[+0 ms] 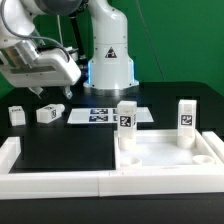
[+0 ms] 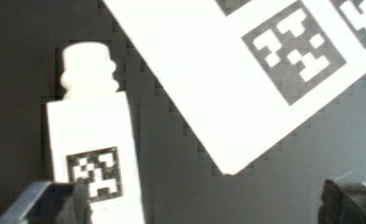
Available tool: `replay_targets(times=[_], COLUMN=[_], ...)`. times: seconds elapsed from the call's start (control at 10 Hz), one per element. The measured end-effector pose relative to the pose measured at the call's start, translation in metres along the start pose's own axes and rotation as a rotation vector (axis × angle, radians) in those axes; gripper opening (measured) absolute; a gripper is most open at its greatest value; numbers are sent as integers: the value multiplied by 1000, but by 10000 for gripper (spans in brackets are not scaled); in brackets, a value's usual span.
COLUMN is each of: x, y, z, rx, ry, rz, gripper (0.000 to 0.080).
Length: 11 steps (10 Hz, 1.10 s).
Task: Assemble square table
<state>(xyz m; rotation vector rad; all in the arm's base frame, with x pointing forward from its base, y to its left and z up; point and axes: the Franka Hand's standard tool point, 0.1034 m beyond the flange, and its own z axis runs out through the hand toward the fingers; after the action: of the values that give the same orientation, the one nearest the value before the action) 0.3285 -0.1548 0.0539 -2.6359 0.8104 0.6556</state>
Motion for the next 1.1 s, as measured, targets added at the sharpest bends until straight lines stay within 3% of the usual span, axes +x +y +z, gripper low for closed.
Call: replay_targets(times=[0.3, 0.4, 0.5, 0.9, 1.1], x=[2, 8, 10, 9, 12], y=[2, 18, 25, 23, 38], z=[3, 1, 1, 4, 15], rx=[19, 35, 47, 42, 31], ry=[-174, -216, -229, -237, -282], rz=[-16, -56, -31, -41, -47], gripper=[649, 649, 649, 649, 649])
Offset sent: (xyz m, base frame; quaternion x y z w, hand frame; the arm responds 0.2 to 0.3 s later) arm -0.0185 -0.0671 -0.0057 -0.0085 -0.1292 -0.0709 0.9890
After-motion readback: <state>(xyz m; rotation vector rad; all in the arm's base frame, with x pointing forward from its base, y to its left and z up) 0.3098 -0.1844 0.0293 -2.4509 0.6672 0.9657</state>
